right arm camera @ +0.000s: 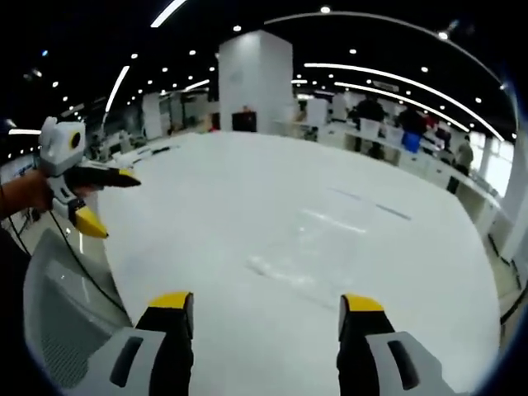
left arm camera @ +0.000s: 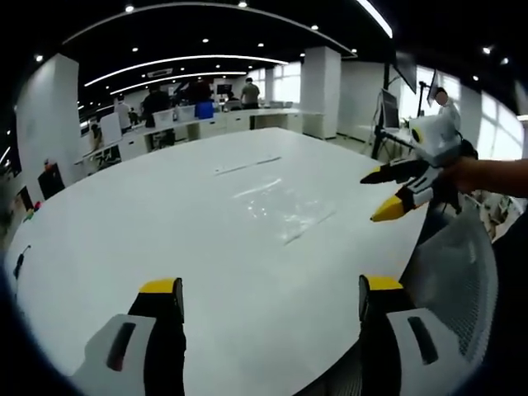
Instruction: Open the resealable bag by pulling the two sides of the seal apart until the entire bag opening is separated and visibly accessible.
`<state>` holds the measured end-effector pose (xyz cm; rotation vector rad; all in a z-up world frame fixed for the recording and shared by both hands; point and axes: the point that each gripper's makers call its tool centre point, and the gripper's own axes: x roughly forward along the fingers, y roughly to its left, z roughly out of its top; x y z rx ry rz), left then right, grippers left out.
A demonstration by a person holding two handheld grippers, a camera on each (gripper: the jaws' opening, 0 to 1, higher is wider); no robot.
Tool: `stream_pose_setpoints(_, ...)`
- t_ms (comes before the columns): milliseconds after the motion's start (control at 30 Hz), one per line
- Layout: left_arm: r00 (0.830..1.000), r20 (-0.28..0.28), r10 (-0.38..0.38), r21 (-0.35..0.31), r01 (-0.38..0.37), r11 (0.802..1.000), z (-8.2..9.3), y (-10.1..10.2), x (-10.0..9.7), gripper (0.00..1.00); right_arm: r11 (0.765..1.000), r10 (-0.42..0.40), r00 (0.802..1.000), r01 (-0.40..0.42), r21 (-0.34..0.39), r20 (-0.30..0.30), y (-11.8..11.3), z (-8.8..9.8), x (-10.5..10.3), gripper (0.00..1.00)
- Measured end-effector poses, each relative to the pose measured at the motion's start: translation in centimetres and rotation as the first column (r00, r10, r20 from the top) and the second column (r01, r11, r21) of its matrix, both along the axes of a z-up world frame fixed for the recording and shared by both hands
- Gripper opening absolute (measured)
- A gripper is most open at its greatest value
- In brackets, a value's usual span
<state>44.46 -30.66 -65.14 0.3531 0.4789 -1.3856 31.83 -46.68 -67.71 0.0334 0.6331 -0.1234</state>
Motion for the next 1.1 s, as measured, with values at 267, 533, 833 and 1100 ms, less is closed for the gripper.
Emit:
stream_pose_setpoints(267,1.0,-0.012,-0.001,0.015,0.001,1.0,-0.6,0.0,0.3,0.9,0.998,0.064,0.997,-0.064,-0.001,-0.036,-0.3,-1.2,1.9,0.68)
stream_pose_setpoints(533,1.0,-0.025,-0.017,0.032,0.018,0.999,-1.1,-0.5,0.1,0.89,0.992,0.124,0.99,-0.124,-0.005,-0.065,-0.3,-2.3,3.6,0.66)
stream_pose_setpoints(833,0.999,-0.03,-0.033,0.04,0.034,0.999,-1.5,-1.1,0.1,0.89,0.987,0.157,0.982,-0.159,-0.007,-0.104,-0.7,-3.8,5.1,0.55)
stream_pose_setpoints(1100,0.998,-0.034,-0.055,0.051,0.056,0.997,-1.9,-1.5,-0.2,0.89,0.982,0.19,0.975,-0.191,0.004,-0.116,-0.6,-4.9,6.6,0.51)
